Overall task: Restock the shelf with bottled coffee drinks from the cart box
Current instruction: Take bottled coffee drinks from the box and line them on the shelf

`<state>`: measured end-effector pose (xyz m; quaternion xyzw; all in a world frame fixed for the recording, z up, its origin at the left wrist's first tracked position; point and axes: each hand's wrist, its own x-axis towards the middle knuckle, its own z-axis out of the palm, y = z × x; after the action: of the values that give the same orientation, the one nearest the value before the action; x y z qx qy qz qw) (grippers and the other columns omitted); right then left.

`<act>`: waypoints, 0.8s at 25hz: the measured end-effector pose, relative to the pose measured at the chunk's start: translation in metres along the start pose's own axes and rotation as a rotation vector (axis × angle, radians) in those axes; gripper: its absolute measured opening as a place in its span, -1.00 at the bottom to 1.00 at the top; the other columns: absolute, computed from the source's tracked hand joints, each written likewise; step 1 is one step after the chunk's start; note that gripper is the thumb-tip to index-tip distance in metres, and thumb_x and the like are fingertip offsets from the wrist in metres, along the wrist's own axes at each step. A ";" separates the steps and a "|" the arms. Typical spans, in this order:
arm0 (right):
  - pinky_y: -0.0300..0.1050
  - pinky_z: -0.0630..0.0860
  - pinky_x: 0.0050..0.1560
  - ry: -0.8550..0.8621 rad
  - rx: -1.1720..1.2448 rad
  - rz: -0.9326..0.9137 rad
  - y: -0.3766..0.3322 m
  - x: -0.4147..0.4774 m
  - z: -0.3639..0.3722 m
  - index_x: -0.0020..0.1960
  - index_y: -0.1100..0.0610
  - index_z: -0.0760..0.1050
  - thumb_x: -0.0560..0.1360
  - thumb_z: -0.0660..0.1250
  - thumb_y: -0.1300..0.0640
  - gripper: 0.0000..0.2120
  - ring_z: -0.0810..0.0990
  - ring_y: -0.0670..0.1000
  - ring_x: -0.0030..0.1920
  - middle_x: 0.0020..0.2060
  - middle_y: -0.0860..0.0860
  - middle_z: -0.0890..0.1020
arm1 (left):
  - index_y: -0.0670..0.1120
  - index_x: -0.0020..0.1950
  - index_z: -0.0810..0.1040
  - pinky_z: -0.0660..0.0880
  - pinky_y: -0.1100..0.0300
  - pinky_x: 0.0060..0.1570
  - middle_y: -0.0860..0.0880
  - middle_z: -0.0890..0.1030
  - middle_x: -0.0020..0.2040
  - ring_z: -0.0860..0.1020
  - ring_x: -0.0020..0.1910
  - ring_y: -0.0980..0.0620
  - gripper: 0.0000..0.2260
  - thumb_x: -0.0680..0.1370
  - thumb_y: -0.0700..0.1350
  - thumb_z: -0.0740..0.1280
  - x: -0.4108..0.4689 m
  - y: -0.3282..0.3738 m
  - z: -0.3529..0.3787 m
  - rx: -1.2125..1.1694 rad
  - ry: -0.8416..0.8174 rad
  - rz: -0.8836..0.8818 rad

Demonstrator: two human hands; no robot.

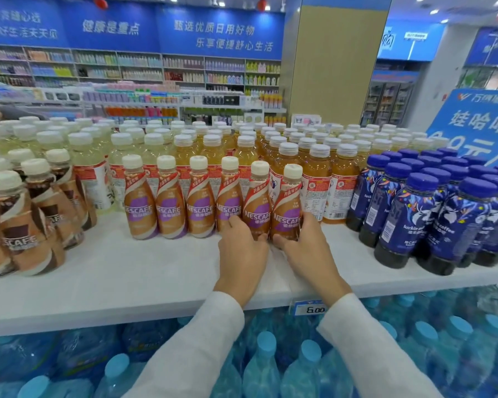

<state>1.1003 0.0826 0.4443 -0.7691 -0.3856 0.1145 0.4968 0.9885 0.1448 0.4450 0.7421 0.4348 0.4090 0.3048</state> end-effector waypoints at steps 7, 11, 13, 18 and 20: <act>0.19 0.48 0.36 -0.043 0.005 0.012 0.005 0.021 -0.003 0.49 -0.09 0.24 0.49 0.48 0.01 -0.34 0.50 0.05 0.37 0.39 -0.07 0.49 | -0.13 0.39 0.38 0.53 0.06 0.19 -0.11 0.51 0.33 0.54 0.26 -0.13 -0.58 0.59 -0.06 0.40 -0.003 0.007 0.009 0.110 0.042 -0.016; 0.20 0.46 0.37 -0.029 0.016 0.006 0.002 0.022 0.000 0.50 -0.09 0.22 0.51 0.47 0.00 -0.33 0.48 0.05 0.39 0.41 -0.08 0.47 | -0.15 0.28 0.46 0.60 0.03 0.11 -0.13 0.60 0.21 0.59 0.16 -0.14 -0.67 0.58 -0.04 0.40 0.003 0.001 0.010 0.138 0.051 -0.057; 0.19 0.46 0.38 -0.019 0.017 -0.005 0.001 0.023 0.002 0.51 -0.09 0.21 0.52 0.45 -0.01 -0.34 0.47 0.06 0.40 0.41 -0.07 0.46 | -0.14 0.25 0.48 0.60 0.01 0.10 -0.12 0.61 0.18 0.59 0.14 -0.14 -0.69 0.58 -0.04 0.41 0.005 0.000 0.012 0.137 0.060 -0.057; 0.15 0.41 0.42 0.017 -0.013 -0.044 0.004 0.020 0.003 0.55 -0.07 0.15 0.54 0.43 -0.04 -0.31 0.42 0.05 0.44 0.46 -0.07 0.41 | -0.16 0.26 0.52 0.60 0.02 0.11 -0.13 0.61 0.19 0.59 0.14 -0.12 -0.71 0.60 -0.07 0.39 0.009 0.000 0.015 0.157 0.067 -0.052; 0.15 0.42 0.41 0.025 -0.017 -0.038 0.004 0.021 0.004 0.55 -0.06 0.16 0.53 0.43 -0.04 -0.31 0.42 0.06 0.44 0.46 -0.06 0.41 | -0.17 0.24 0.55 0.59 0.05 0.10 -0.13 0.62 0.18 0.59 0.13 -0.12 -0.73 0.60 -0.07 0.38 0.010 -0.001 0.015 0.162 0.071 -0.037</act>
<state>1.1147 0.0993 0.4435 -0.7671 -0.3950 0.0919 0.4971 1.0045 0.1526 0.4403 0.7410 0.4909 0.3930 0.2357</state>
